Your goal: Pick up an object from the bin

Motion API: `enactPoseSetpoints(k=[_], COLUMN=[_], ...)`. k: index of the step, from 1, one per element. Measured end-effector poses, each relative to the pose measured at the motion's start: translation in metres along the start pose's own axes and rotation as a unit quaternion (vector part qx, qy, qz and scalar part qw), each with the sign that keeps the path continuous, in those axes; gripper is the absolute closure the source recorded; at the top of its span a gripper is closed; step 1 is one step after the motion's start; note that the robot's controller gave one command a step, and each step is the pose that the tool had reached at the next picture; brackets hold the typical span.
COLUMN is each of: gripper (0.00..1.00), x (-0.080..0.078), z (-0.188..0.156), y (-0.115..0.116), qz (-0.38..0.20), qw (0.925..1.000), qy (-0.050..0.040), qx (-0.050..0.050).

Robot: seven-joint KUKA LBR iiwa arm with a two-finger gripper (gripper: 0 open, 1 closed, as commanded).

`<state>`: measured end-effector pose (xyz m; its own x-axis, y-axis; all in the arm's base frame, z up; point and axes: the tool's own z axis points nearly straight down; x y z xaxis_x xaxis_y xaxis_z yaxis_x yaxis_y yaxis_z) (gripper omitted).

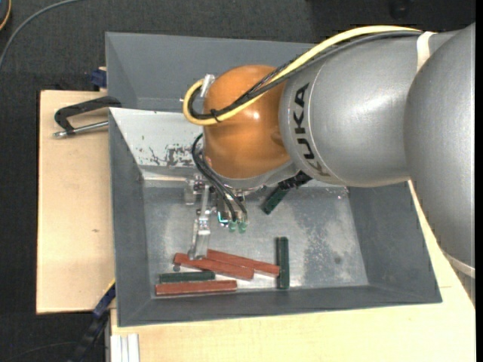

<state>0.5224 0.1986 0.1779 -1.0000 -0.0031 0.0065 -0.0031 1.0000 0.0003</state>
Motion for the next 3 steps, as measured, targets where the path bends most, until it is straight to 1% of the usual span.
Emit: enactPoseSetpoints(k=[1, 2, 3], gripper=[0.00, 0.00, 0.00], x=[0.028, -0.049, 0.018], z=[0.112, 0.074, 0.062], y=[-0.081, -0.107, -0.164], qz=[-0.047, 0.004, -0.085], qw=[0.9989, 0.9999, 0.9964], qy=[0.0001, -0.0093, -0.0025], qx=[0.001, -0.001, 0.001])
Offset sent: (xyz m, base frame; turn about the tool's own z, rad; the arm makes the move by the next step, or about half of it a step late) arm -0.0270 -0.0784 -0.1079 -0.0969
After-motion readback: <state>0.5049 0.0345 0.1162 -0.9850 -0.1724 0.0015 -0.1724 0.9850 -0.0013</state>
